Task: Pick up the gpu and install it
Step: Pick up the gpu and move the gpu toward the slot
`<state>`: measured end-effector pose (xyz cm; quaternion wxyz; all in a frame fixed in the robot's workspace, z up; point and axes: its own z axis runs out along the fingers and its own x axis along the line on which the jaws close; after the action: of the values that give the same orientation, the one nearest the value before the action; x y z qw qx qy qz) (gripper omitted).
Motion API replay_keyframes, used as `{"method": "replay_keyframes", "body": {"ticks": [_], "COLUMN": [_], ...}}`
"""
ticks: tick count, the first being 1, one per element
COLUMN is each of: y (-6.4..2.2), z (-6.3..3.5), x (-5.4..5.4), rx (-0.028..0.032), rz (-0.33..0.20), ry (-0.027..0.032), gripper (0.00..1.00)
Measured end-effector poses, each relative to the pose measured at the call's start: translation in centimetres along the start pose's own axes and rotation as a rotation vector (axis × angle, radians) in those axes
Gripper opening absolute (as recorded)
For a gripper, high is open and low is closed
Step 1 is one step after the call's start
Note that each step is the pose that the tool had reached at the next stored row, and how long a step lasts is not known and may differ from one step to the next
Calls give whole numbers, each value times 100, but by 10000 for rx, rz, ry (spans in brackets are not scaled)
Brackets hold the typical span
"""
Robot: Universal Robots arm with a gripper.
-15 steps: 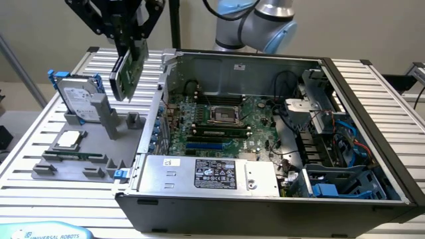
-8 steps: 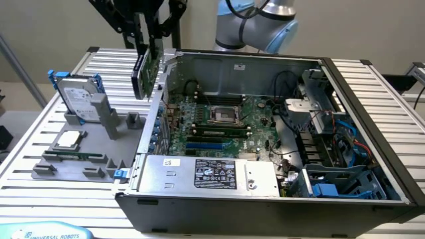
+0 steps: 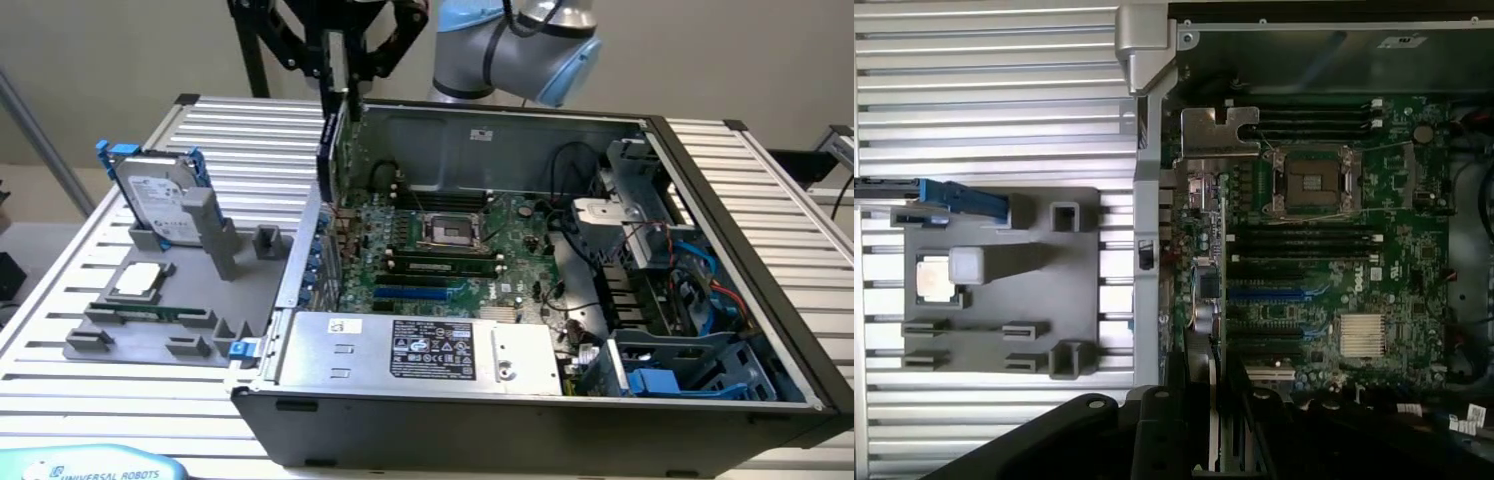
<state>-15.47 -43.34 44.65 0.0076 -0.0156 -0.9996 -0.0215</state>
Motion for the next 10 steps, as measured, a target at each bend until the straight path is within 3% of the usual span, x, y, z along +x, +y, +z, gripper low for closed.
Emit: {"method": "replay_keyframes", "body": {"ticks": [10], "y": [122], "z": [179], "x": [-452], "rx": [15], "rz": [0], "ry": [-1], "gripper": [27]}}
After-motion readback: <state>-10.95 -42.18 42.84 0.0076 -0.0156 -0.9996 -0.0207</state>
